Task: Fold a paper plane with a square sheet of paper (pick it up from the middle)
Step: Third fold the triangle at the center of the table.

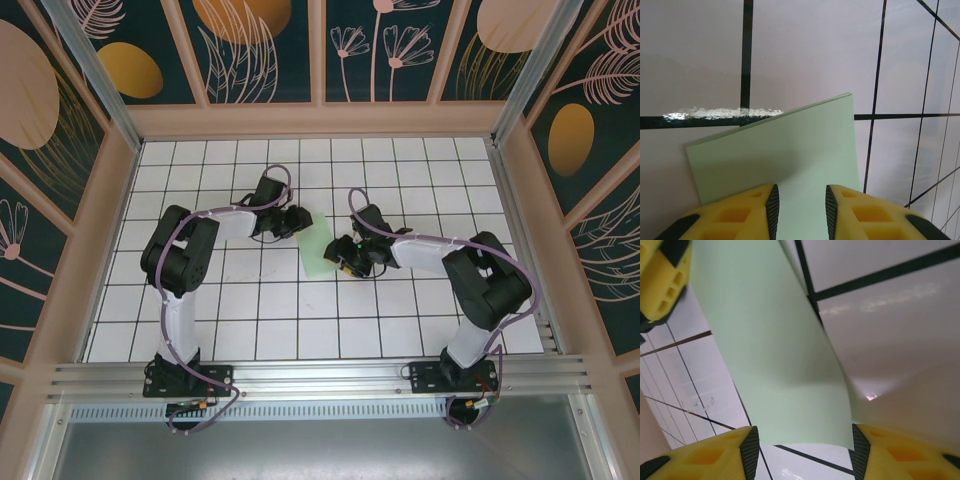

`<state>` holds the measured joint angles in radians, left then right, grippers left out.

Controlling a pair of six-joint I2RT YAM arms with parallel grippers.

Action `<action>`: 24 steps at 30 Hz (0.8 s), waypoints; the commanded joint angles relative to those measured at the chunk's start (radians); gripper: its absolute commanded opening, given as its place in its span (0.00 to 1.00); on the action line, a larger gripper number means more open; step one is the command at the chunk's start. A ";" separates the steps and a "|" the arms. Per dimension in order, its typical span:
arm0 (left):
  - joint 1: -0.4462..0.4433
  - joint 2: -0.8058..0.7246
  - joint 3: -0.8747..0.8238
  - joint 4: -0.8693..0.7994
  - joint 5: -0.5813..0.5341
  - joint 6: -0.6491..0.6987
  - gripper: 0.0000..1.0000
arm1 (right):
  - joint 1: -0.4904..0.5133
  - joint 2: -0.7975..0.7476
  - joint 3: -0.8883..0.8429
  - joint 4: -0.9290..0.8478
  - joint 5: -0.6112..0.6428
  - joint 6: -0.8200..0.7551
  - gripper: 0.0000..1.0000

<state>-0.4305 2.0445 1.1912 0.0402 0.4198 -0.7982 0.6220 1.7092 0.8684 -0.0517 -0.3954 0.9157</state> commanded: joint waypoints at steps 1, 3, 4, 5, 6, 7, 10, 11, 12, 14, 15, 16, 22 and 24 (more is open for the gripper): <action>0.013 0.037 -0.028 -0.033 -0.026 -0.001 0.34 | 0.005 -0.009 -0.012 0.066 -0.009 0.000 0.52; 0.013 0.037 -0.030 -0.033 -0.026 -0.001 0.34 | 0.004 -0.019 -0.012 0.070 0.004 0.003 0.51; 0.013 0.037 -0.030 -0.033 -0.026 0.000 0.34 | 0.002 -0.027 -0.013 0.076 0.010 0.004 0.50; 0.014 0.037 -0.030 -0.033 -0.026 0.000 0.34 | 0.001 -0.033 -0.017 0.082 0.012 0.007 0.49; 0.013 0.036 -0.031 -0.033 -0.026 0.001 0.34 | 0.001 -0.038 -0.019 0.087 0.013 0.009 0.48; 0.014 0.035 -0.031 -0.033 -0.026 0.001 0.34 | -0.001 -0.043 -0.019 0.088 0.015 0.011 0.46; 0.015 0.036 -0.032 -0.033 -0.026 0.002 0.34 | -0.002 -0.048 -0.019 0.075 0.019 0.016 0.36; 0.015 0.037 -0.033 -0.031 -0.025 0.002 0.34 | -0.002 -0.049 -0.020 0.068 0.022 0.019 0.33; 0.015 0.037 -0.033 -0.031 -0.024 0.002 0.34 | -0.001 -0.054 -0.019 0.059 0.027 0.022 0.29; 0.014 0.037 -0.033 -0.031 -0.024 0.002 0.34 | -0.002 -0.060 -0.019 0.050 0.036 0.022 0.20; 0.013 0.037 -0.032 -0.031 -0.023 0.003 0.34 | -0.002 -0.063 -0.020 0.054 0.035 0.018 0.15; 0.014 0.036 -0.032 -0.030 -0.018 0.004 0.34 | -0.002 -0.060 -0.018 0.067 0.026 0.014 0.13; 0.015 0.022 -0.029 -0.033 0.006 0.012 0.34 | 0.005 0.015 0.043 0.107 -0.013 0.008 0.09; 0.014 0.016 -0.021 -0.035 0.021 0.016 0.34 | 0.005 0.036 0.063 0.109 -0.016 0.008 0.09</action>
<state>-0.4252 2.0445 1.1854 0.0498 0.4404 -0.7975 0.6220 1.7077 0.8898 0.0219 -0.3965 0.9295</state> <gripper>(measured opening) 0.342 0.092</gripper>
